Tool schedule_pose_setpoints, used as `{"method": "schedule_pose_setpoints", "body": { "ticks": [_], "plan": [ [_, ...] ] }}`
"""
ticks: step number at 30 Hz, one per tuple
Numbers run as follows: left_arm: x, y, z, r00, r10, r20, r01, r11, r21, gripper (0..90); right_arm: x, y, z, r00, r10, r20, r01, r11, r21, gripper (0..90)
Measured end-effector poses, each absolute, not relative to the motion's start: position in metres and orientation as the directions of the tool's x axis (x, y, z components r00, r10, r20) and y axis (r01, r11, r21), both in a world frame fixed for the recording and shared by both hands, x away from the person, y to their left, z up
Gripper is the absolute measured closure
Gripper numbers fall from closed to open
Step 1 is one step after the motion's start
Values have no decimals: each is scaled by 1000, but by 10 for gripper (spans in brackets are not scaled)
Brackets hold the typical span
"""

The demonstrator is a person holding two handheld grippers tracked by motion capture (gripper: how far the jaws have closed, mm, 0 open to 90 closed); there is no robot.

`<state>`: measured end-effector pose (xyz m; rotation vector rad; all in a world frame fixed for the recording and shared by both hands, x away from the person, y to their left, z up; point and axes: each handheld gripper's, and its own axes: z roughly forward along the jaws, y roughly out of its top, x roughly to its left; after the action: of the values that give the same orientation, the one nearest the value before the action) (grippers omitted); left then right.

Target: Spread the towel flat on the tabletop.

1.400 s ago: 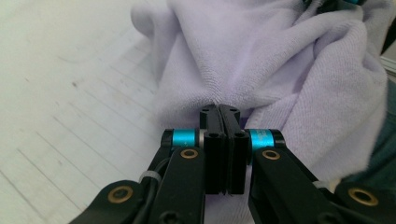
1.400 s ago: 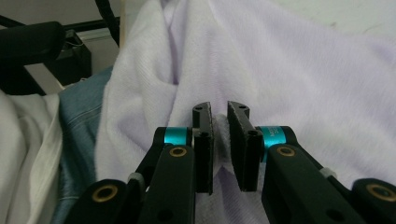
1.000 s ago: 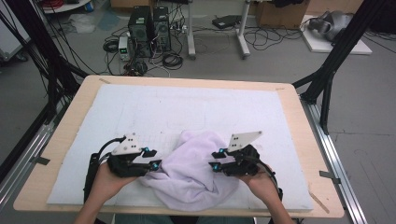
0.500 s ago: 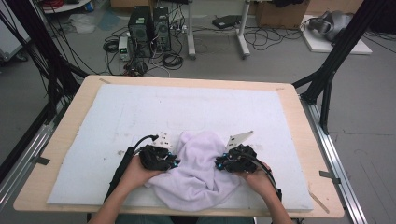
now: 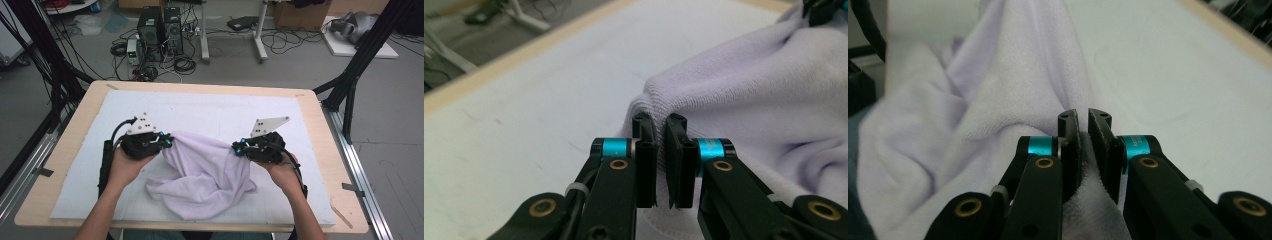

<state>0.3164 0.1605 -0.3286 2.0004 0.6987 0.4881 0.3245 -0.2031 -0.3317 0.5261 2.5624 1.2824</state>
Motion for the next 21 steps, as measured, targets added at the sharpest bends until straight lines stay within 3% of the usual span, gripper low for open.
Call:
{"method": "schedule_pose_setpoints", "body": {
  "ticks": [5, 10, 13, 16, 17, 18, 21],
  "plan": [
    [307, 161, -325, 775, 625, 96, 268, -462, 846, 834, 311, -188, -326, -926, 369, -77, 168, 585, 794, 838],
    [295, 166, -382, 788, 610, 80, 366, -569, 736, 823, 298, -172, -372, -952, 306, 6, 213, 649, 730, 838],
    [294, 172, -402, 806, 591, -7, 406, -545, 733, 807, 295, -168, -395, -958, 281, 61, 244, 684, 687, 812],
    [294, 176, -404, 804, 593, -43, 421, -517, 745, 680, 294, -169, -395, -959, 274, 73, 246, 678, 692, 745],
    [295, 178, -401, 799, 599, -51, 423, -500, 756, 680, 295, -172, -391, -958, 279, 73, 246, 658, 712, 720],
    [298, 182, -393, 788, 613, -55, 420, -470, 776, 575, 299, -181, -377, -949, 304, 80, 258, 605, 753, 677],
    [302, 187, -383, 775, 630, -58, 412, -433, 802, 509, 308, -196, -358, -926, 371, 62, 274, 552, 787, 641]
  ]
}}
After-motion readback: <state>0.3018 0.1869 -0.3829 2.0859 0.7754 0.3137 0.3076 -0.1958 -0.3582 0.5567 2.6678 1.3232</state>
